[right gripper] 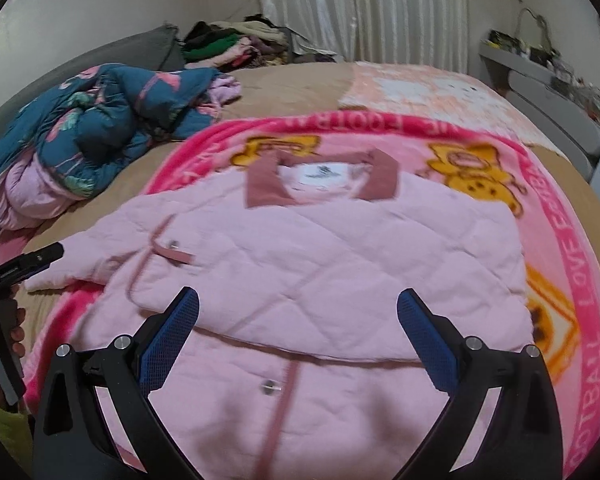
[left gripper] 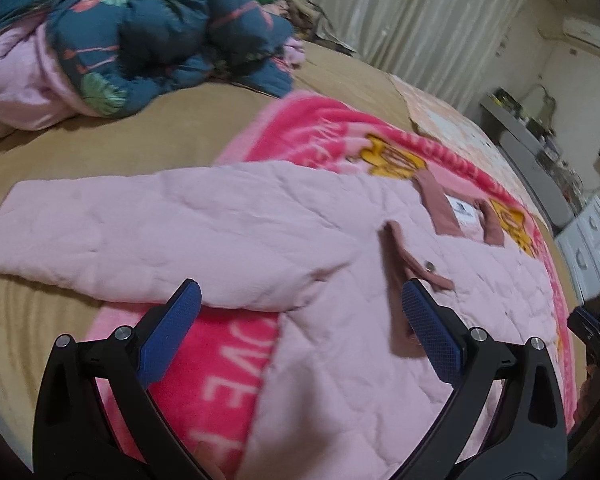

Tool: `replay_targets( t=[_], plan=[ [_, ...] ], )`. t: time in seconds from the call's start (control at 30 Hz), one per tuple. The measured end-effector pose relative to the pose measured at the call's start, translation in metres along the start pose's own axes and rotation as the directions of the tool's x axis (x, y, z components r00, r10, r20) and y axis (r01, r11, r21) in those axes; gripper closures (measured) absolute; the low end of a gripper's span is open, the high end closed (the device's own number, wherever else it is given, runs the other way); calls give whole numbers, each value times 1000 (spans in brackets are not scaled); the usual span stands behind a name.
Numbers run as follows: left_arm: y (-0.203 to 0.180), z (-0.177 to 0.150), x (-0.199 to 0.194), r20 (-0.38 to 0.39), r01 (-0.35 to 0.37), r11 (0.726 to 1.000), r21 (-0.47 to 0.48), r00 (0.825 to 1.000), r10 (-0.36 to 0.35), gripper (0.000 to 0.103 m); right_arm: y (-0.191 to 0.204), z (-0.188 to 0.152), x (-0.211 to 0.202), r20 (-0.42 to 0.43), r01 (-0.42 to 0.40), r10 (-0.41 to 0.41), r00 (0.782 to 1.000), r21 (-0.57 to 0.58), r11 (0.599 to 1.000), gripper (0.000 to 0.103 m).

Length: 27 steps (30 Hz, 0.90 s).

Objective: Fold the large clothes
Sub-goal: 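Move the left tool to the cuff of the other sleeve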

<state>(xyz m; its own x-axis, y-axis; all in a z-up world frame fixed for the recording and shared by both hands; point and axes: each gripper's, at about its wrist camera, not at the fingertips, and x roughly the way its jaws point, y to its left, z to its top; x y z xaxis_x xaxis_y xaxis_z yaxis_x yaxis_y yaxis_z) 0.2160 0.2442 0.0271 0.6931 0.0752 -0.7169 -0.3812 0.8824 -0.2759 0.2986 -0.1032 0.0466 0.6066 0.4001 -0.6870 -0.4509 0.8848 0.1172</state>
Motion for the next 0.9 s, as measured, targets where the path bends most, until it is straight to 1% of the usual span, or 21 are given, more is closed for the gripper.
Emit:
replay_targets(
  t=[0.17,0.23,0.37,0.57,0.7,0.77,0.83,0.9],
  plan=[
    [38,4,-9,18,-35,995,-89,999,37,9,42,11,1,26,-50,51,998,-42,998,4],
    [51,4,-11,34,-73,992,-106,997,77,9,57,14,3,31,-64,66,997,-59,996,4],
    [77,7,-15,44,-141,978,-151,988,149,9,89,20,6,45,-104,109,993,-90,990,4],
    [105,12,-24,57,-205,958,-199,974,221,9,133,28,10,50,-153,161,986,-145,978,4],
    [123,12,-26,48,-206,949,-239,974,223,9,163,33,18,36,-186,196,980,-184,965,4],
    [130,12,-27,45,-218,945,-245,971,235,9,179,34,23,28,-200,210,977,-204,958,4],
    [140,12,-26,37,-242,933,-265,965,260,9,196,34,28,17,-213,222,975,-226,950,4],
    [153,11,-25,23,-245,923,-297,965,263,9,209,33,32,9,-223,232,973,-245,943,4]
  ],
)
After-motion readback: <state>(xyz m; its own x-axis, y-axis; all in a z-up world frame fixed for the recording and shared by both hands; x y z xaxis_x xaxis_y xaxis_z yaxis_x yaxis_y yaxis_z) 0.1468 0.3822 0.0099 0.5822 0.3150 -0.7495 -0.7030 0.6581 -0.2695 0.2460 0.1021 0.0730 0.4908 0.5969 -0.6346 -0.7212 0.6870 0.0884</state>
